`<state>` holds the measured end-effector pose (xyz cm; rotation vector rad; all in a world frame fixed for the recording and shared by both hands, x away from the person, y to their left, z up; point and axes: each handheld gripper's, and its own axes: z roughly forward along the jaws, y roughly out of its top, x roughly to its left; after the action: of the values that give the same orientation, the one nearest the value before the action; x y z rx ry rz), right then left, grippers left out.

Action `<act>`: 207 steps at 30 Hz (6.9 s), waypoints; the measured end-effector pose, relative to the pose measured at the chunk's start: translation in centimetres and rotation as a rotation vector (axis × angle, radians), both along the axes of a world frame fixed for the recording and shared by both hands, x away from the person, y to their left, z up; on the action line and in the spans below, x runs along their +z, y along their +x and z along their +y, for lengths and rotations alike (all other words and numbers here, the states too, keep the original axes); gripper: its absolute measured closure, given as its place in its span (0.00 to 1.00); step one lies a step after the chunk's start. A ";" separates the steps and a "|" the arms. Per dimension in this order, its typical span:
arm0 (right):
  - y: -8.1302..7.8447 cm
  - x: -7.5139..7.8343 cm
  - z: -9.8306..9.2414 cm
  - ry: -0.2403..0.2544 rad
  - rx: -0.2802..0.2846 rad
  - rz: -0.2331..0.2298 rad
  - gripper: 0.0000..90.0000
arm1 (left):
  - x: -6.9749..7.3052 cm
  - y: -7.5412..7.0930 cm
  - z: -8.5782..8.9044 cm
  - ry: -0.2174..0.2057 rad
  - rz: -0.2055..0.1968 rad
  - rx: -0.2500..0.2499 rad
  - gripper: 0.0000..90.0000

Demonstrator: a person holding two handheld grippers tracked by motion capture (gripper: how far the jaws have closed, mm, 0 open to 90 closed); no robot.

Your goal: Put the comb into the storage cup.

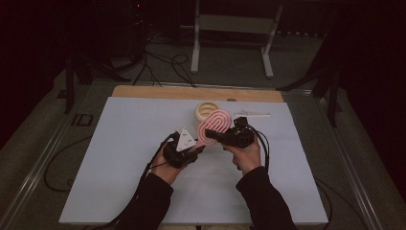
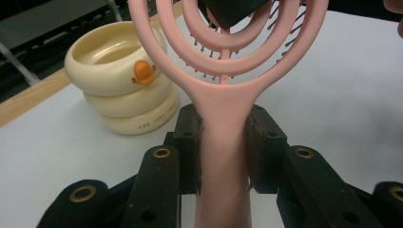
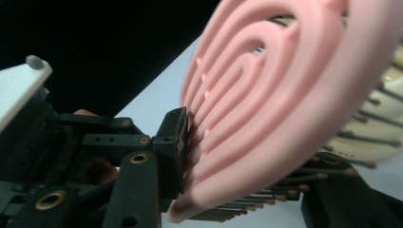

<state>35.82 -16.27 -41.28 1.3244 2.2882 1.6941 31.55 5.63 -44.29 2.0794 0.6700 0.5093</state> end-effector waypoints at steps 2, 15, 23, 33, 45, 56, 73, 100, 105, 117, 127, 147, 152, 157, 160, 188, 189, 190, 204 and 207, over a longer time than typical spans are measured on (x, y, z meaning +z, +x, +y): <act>0.0 0.0 0.0 0.018 0.009 0.016 0.66 | -0.1 0.1 -0.2 0.001 0.006 0.007 0.78; -0.4 0.4 0.7 0.047 0.024 0.009 0.71 | 0.0 0.2 0.0 -0.011 0.008 0.019 0.78; -0.6 0.7 1.1 0.016 0.030 -0.025 0.71 | 0.4 -0.1 0.4 -0.023 -0.012 0.051 0.47; -0.5 0.7 1.1 0.028 0.011 -0.033 0.71 | 0.5 -0.6 4.6 -0.152 0.016 0.140 0.13; -0.6 0.8 1.0 0.037 0.009 -0.039 0.71 | -0.6 -1.9 10.7 -0.153 0.016 0.244 0.00; -0.5 0.9 0.9 0.053 0.001 -0.046 0.71 | -2.7 -3.4 14.8 -0.181 0.039 0.301 0.00; -0.2 1.0 -0.1 0.091 -0.012 -0.036 0.71 | -4.2 -5.4 17.6 -0.176 -0.042 0.332 0.00; 0.9 2.7 -1.1 0.105 -0.037 -0.065 0.71 | -5.1 -6.4 19.4 -0.192 -0.041 0.393 0.00; 1.4 3.2 -1.1 0.105 -0.041 -0.073 0.71 | -5.0 -6.5 19.4 -0.198 -0.043 0.398 0.00; 2.5 3.8 -1.5 0.115 -0.056 -0.082 0.71 | -5.0 -6.5 19.5 -0.200 -0.046 0.400 0.00; 3.6 4.3 -1.9 0.114 -0.074 -0.091 0.71 | -5.0 -6.5 19.5 -0.202 -0.047 0.400 0.00; 5.0 4.8 -2.0 0.122 -0.111 -0.100 0.71 | -5.0 -6.5 19.4 -0.203 -0.045 0.399 0.00; 5.2 5.0 -2.3 0.123 -0.123 -0.101 0.71 | -5.0 -6.5 19.4 -0.202 -0.045 0.399 0.00; 5.5 5.6 -2.4 0.118 -0.132 -0.108 0.71 | -5.0 -6.5 19.4 -0.204 -0.046 0.400 0.00; 5.6 5.8 -2.5 0.116 -0.139 -0.114 0.71 | -5.0 -6.5 19.4 -0.204 -0.045 0.400 0.00; 8.1 6.9 -3.2 0.092 -0.206 -0.118 0.71 | -5.0 -6.6 19.6 -0.212 -0.049 0.405 0.00; 8.2 6.9 -3.2 0.093 -0.211 -0.115 0.71 | -5.0 -6.6 19.6 -0.212 -0.049 0.405 0.00; 8.2 6.9 -3.2 0.093 -0.211 -0.115 0.71 | -5.0 -6.6 19.6 -0.212 -0.049 0.405 0.00; 9.6 7.3 -3.4 0.091 -0.254 -0.129 0.71 | -5.0 -6.6 19.7 -0.221 -0.051 0.410 0.00; 9.9 7.2 -3.5 0.088 -0.270 -0.123 0.71 | -5.0 -6.7 19.6 -0.221 -0.052 0.412 0.00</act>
<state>45.77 -19.73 -34.06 1.4239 1.8920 1.7465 24.88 25.26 -49.26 1.7195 1.0816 0.6828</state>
